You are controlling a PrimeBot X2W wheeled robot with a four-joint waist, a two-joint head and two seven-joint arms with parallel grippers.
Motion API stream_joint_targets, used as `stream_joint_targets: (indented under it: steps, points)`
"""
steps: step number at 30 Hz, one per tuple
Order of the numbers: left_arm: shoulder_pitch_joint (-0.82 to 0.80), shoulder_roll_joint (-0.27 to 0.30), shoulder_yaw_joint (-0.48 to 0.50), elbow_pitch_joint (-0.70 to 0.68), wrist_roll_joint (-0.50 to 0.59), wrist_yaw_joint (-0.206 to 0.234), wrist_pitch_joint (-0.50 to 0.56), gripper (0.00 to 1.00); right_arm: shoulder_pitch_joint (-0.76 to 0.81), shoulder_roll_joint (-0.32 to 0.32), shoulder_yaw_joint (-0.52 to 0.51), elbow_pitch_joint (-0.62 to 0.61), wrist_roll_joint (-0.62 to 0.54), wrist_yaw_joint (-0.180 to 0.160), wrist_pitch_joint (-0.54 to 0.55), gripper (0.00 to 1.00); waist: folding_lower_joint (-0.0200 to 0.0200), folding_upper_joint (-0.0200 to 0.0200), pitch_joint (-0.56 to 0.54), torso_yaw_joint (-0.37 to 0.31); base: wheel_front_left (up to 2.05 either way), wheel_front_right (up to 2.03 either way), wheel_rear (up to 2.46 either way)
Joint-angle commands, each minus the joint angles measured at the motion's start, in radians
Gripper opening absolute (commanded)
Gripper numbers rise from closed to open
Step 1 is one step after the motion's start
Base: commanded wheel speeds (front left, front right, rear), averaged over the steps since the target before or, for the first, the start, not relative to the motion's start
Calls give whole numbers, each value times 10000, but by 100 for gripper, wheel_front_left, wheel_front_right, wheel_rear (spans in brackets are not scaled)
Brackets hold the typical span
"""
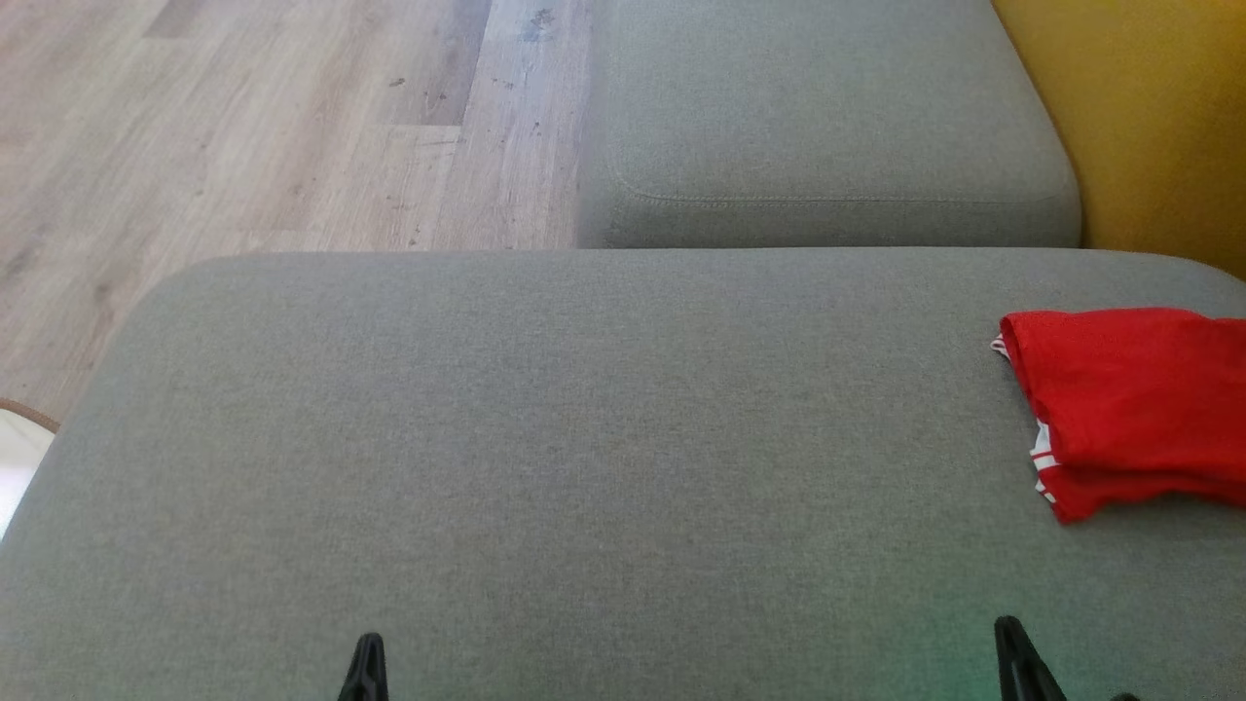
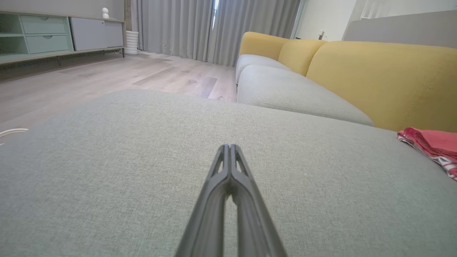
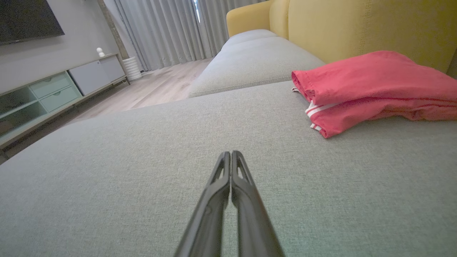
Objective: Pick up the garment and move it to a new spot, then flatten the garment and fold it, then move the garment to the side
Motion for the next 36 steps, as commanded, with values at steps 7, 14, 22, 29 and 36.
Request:
stream_joint_targets:
  steps: [7,14,22,29,36]
  points:
    - [-697,87,203,-132,-1069,-145,176,0,-692,-122,-54,-208,1089,9,175,0,0,0,85,-65,0,0,0]
    - [-952,125,308,-4,-1955,-240,334,0,-945,-160,-85,-149,1975,13,341,0,0,0,164,-126,0,0,0]
    - [-1236,162,437,125,-2955,-343,519,0,-1232,-197,-129,-83,2976,18,537,0,0,0,255,-196,0,0,0]
    - [-1476,186,562,211,-3824,-432,689,0,-1483,-224,-175,-26,3849,21,715,0,0,0,336,-258,0,0,0]
    - [-1714,205,695,304,-4687,-521,865,0,-1736,-247,-227,32,4717,25,898,0,0,0,416,-320,0,0,0]
